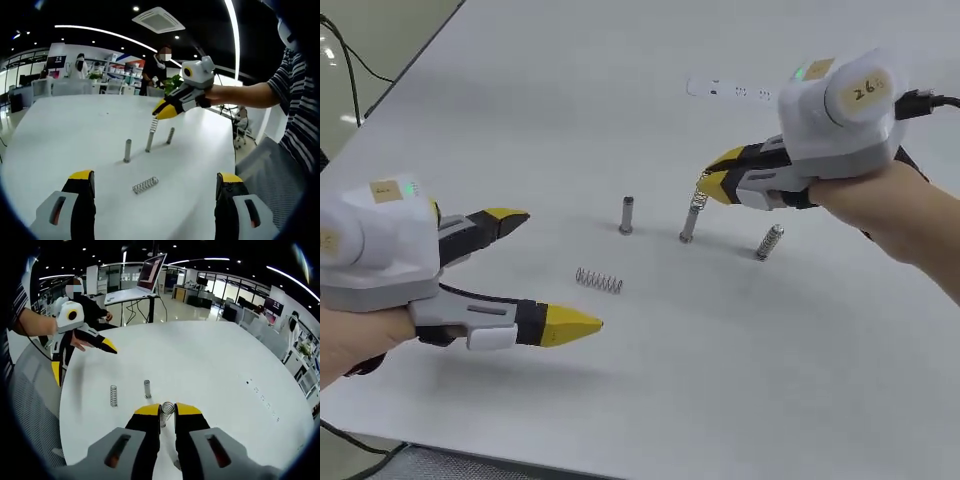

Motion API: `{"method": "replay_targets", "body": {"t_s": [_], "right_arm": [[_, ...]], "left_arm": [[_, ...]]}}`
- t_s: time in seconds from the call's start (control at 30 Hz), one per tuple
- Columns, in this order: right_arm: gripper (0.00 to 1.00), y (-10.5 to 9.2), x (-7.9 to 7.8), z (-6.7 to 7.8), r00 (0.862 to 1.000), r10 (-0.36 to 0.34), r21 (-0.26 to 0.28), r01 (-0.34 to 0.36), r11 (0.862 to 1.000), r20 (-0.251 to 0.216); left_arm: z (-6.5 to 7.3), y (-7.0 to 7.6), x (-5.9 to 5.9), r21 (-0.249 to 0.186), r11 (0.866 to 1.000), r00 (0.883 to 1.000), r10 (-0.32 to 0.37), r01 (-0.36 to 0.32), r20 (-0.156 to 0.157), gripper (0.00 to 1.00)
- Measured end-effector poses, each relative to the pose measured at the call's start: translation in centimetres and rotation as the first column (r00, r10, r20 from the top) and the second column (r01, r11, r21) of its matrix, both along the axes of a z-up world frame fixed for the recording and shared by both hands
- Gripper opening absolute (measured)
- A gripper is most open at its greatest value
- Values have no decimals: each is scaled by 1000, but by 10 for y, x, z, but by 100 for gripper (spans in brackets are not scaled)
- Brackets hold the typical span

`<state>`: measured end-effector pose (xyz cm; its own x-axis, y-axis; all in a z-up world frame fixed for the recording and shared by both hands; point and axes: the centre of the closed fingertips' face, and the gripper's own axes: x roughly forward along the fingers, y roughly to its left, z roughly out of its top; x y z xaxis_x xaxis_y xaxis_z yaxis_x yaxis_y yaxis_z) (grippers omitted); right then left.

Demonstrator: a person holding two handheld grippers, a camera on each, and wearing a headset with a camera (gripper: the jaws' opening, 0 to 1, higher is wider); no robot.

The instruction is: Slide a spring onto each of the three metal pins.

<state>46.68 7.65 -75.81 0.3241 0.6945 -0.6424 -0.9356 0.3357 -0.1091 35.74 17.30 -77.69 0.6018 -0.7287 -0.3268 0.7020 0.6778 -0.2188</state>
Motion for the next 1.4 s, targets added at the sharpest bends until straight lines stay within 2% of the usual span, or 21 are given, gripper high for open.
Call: {"method": "replay_targets", "body": {"t_s": [0.3,0.63,0.8,1.07,1.4], "right_arm": [[7,2,-2,-14,1000,2,-27,-2,1000,-14],[8,2,-6,-39,1000,16,-104,-17,994,-12],[8,0,-11,-50,999,15,-128,-19,992,-31],[8,-1,-15,-58,999,26,-153,-31,988,-37],[8,-2,-14,-58,999,33,-153,-39,987,-42]], "left_arm": [[0,2,-1,3,1000,1000,2,-2,-3,98],[-3,0,-2,1,1000,1000,-3,3,-11,97],[-4,2,-2,-1,1000,1000,1,-1,-14,97],[-4,4,-2,-2,1000,1000,3,-3,-16,96],[-2,3,-3,-2,1000,1000,7,-7,-14,96]]}}
